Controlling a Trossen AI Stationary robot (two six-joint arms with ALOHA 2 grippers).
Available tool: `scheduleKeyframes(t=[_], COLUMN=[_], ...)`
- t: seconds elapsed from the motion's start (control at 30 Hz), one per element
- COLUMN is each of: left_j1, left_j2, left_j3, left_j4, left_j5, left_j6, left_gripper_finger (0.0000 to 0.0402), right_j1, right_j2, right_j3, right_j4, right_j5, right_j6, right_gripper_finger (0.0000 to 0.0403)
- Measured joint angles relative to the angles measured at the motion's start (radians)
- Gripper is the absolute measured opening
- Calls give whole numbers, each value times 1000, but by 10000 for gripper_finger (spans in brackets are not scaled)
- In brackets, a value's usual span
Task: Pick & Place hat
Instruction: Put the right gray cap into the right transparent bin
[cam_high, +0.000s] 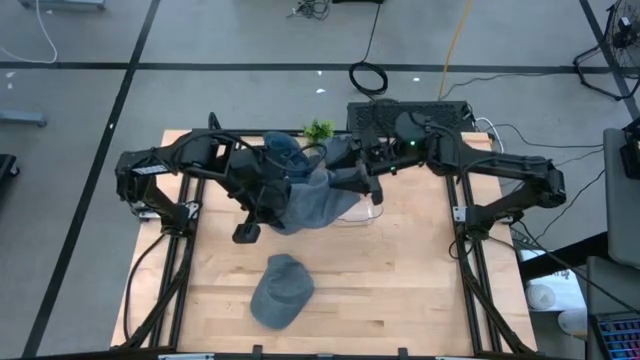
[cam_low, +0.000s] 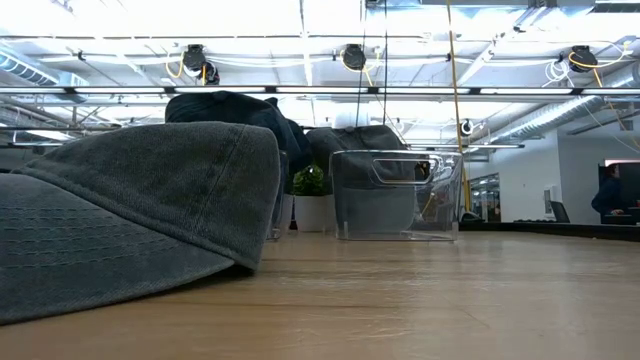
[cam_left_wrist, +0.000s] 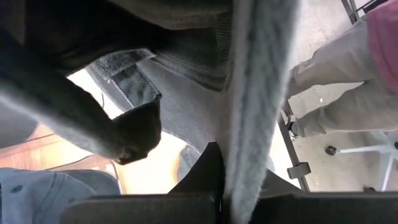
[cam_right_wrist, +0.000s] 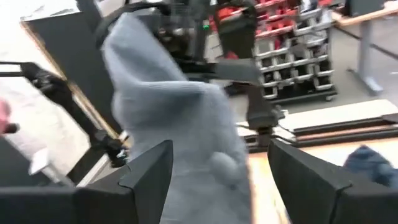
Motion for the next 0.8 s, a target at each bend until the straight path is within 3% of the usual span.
scheduleKeyframes(t=[0.13,0.23,0.5,0.8], left_j1=[0,0,1,3], left_j2=[0,0,0,0], left_j3=[0,0,0,-1], left_j4=[-6,-13,-15,-79], left_j5=[-10,-15,-18,-74], left_j6=[-18,-19,-26,-56], left_gripper_finger=[8,8,8,12], right_j1=[24,42,54,67], right_j2=[15,16,15,-32], right_j3=[0,0,0,0], right_j4=[13,11,50,66], right_j5=[-54,-56,-57,-172], right_j6=[19,27,24,130], right_gripper_finger=[239,205,17,10])
